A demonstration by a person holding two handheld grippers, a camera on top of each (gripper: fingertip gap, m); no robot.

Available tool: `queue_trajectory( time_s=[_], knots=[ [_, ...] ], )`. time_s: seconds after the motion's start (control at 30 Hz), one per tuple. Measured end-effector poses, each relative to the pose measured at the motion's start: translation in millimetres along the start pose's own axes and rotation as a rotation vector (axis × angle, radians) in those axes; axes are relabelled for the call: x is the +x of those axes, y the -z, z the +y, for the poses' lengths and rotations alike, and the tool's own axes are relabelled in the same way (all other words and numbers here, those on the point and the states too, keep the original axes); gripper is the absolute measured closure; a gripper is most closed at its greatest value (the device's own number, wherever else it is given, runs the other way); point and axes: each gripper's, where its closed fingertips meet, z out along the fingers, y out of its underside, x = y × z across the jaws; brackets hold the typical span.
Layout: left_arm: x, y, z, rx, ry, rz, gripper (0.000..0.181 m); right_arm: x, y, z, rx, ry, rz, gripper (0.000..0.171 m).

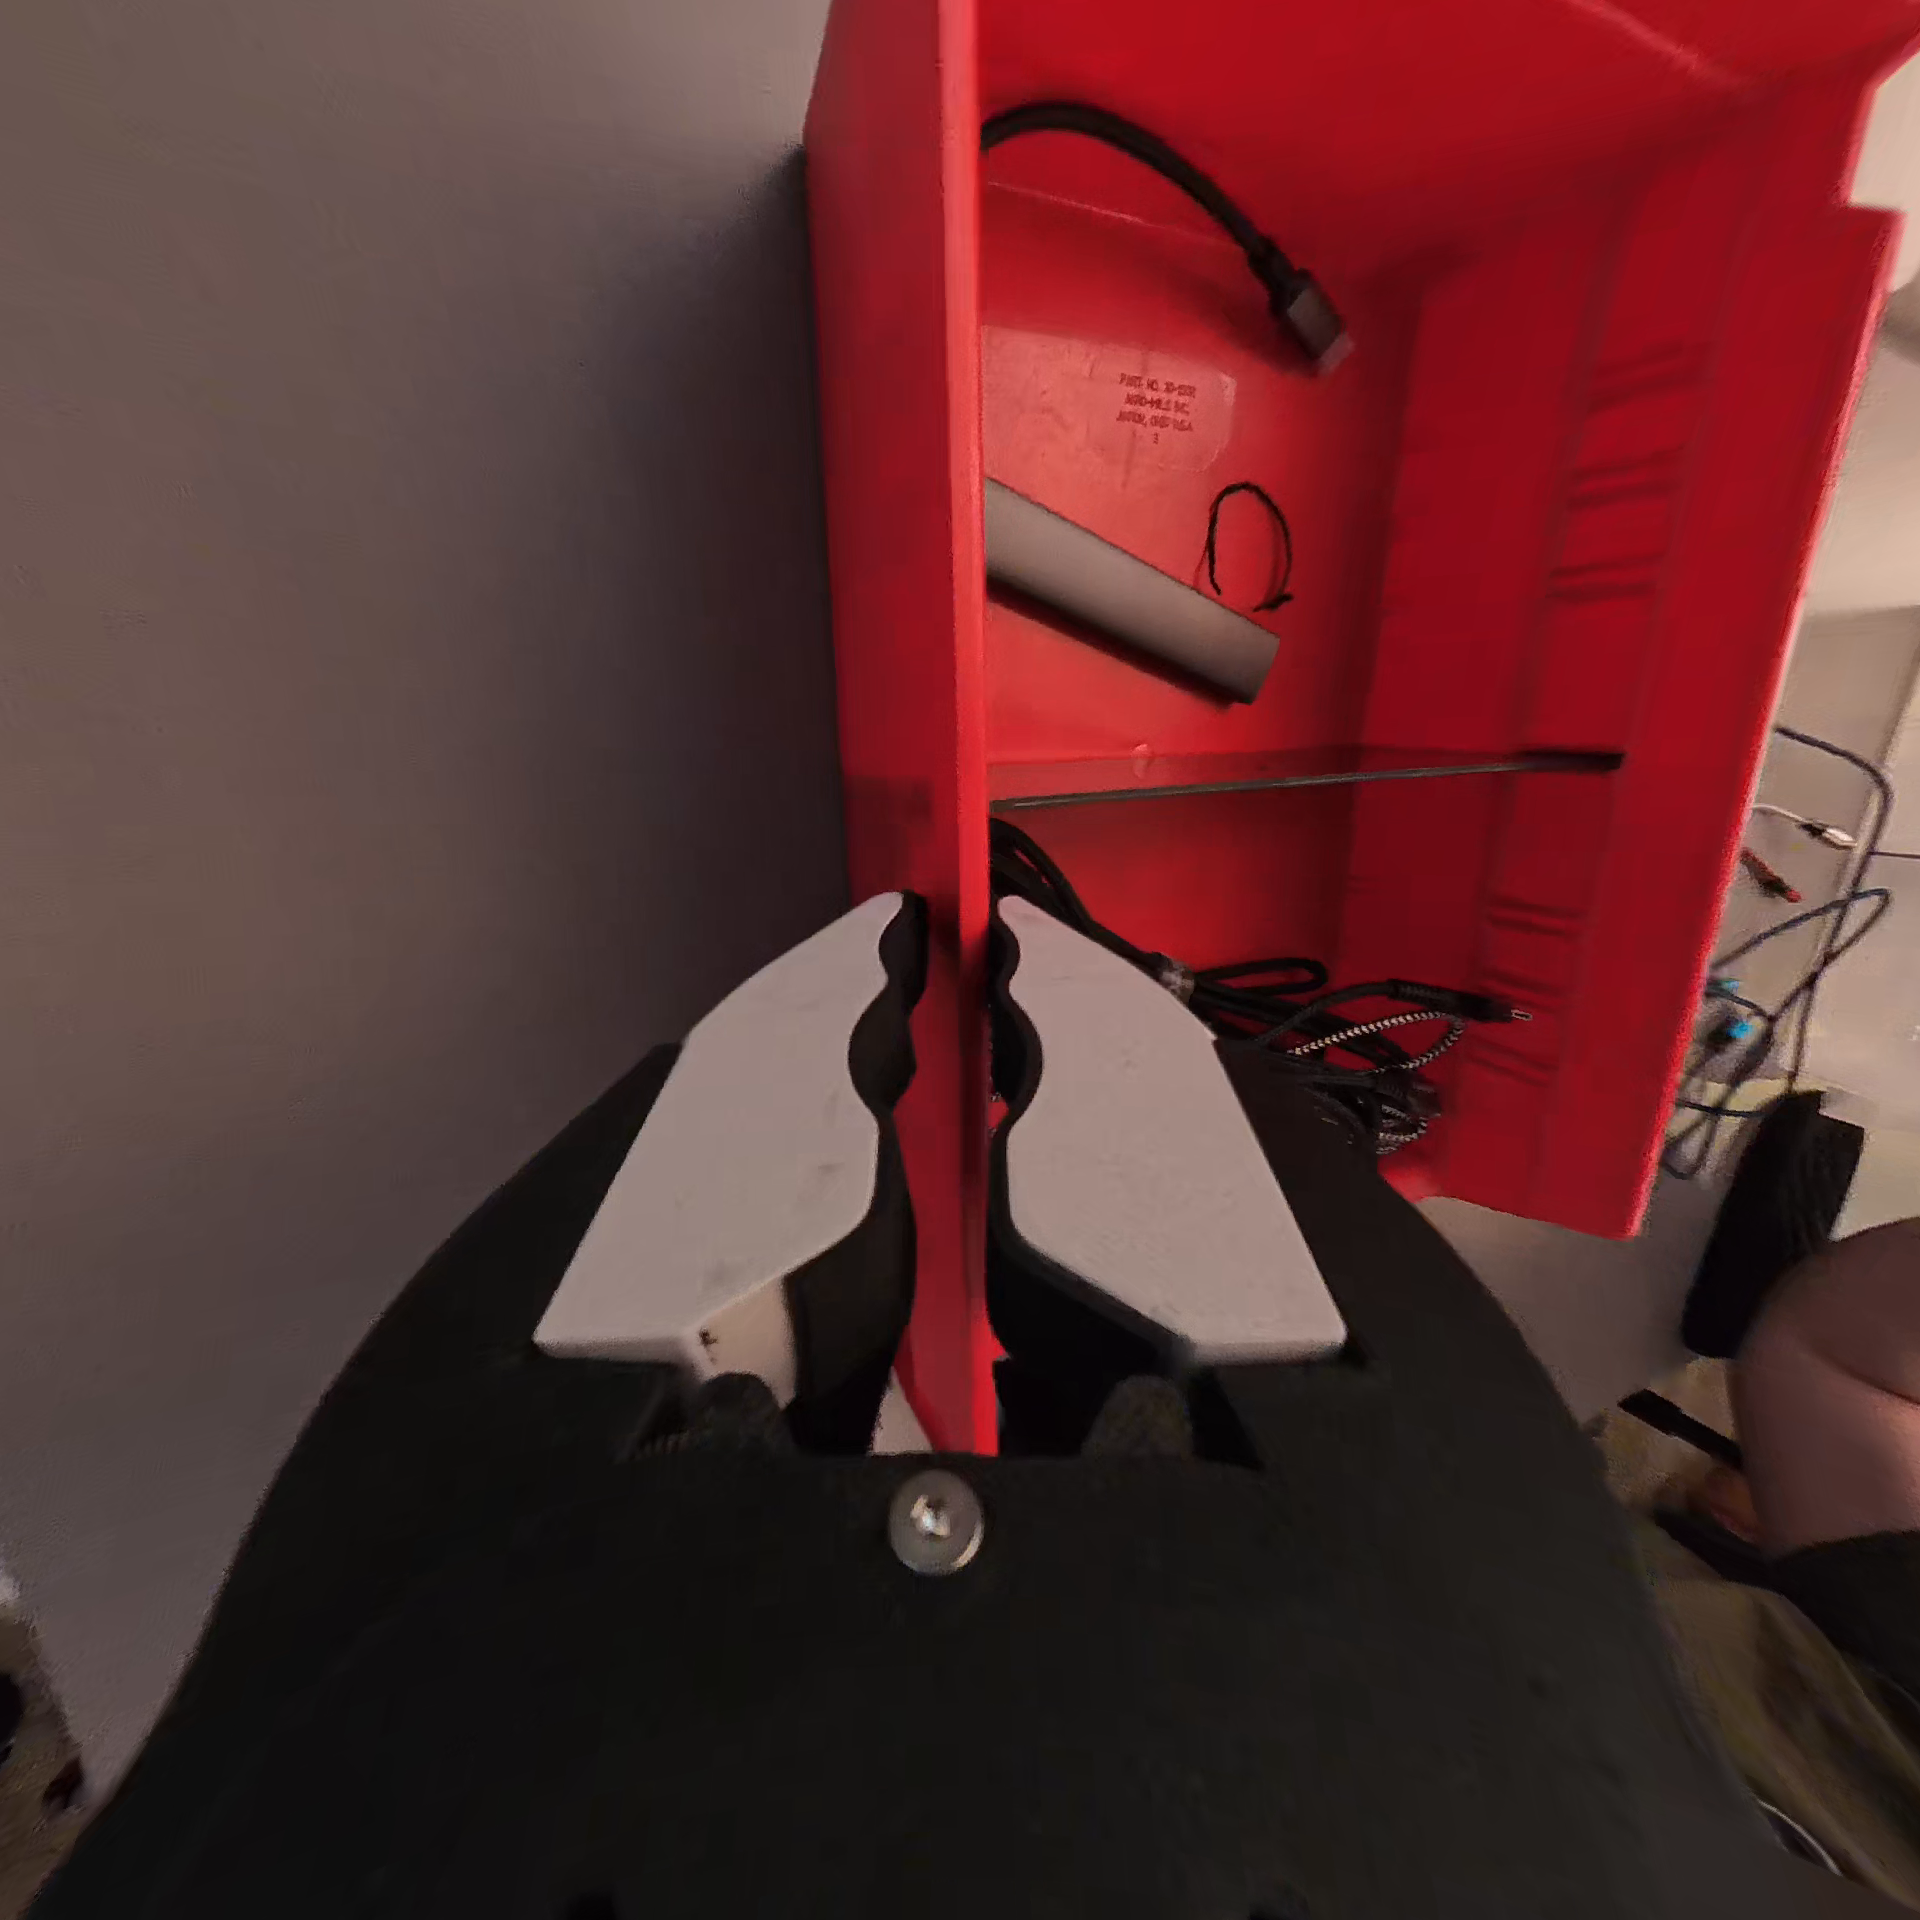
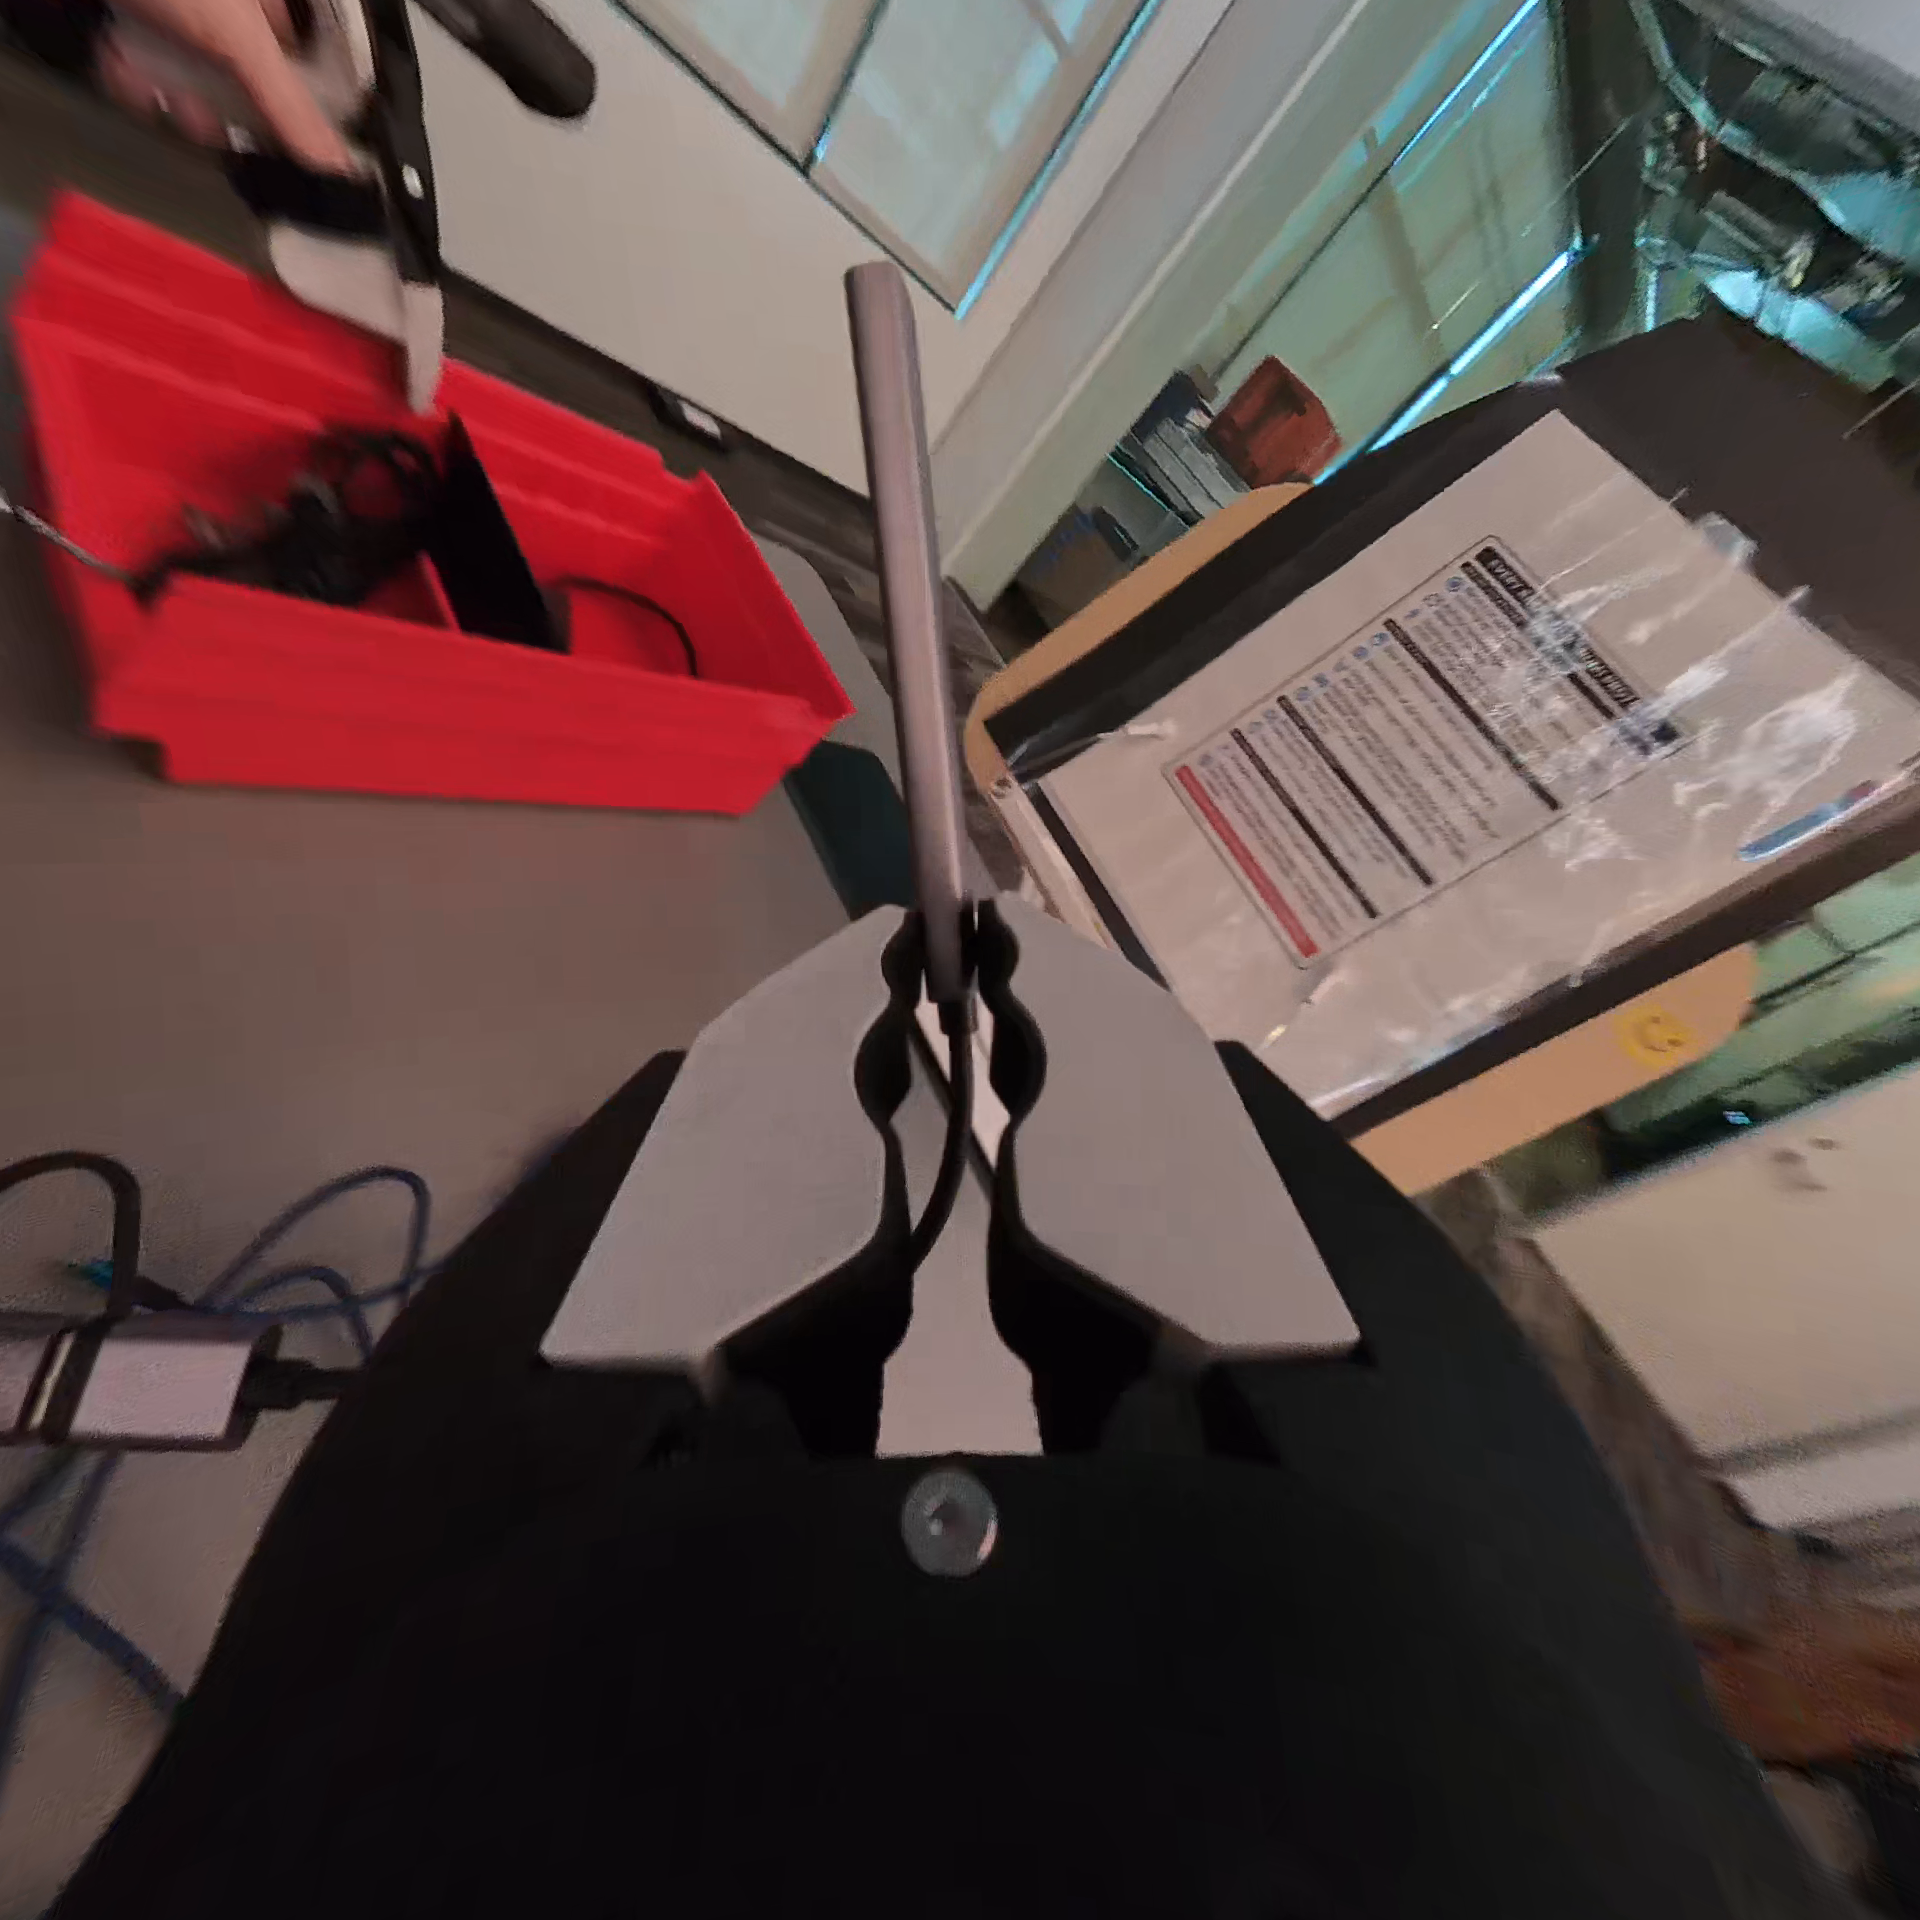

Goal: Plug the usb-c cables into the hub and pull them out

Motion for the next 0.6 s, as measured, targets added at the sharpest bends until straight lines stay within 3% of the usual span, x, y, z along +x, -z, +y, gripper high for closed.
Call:
queue_trajectory(
  time_s=[0.3, 0.5, 0.6],
  knots=[
    [-23, 10, -5, 0.042, -0.050, -0.137, 0.175, -5, 9, -19, 0.249, -0.280, -0.189, 0.160],
    [-22, 14, -10, 0.083, 0.008, -0.123, 0.175, 3, 16, -21, 0.302, -0.360, -0.207, 0.160],
    [-14, 34, -20, 0.190, 0.034, -0.088, 0.172, 3, 19, -23, 0.335, -0.399, -0.236, 0.160]
  ],
)
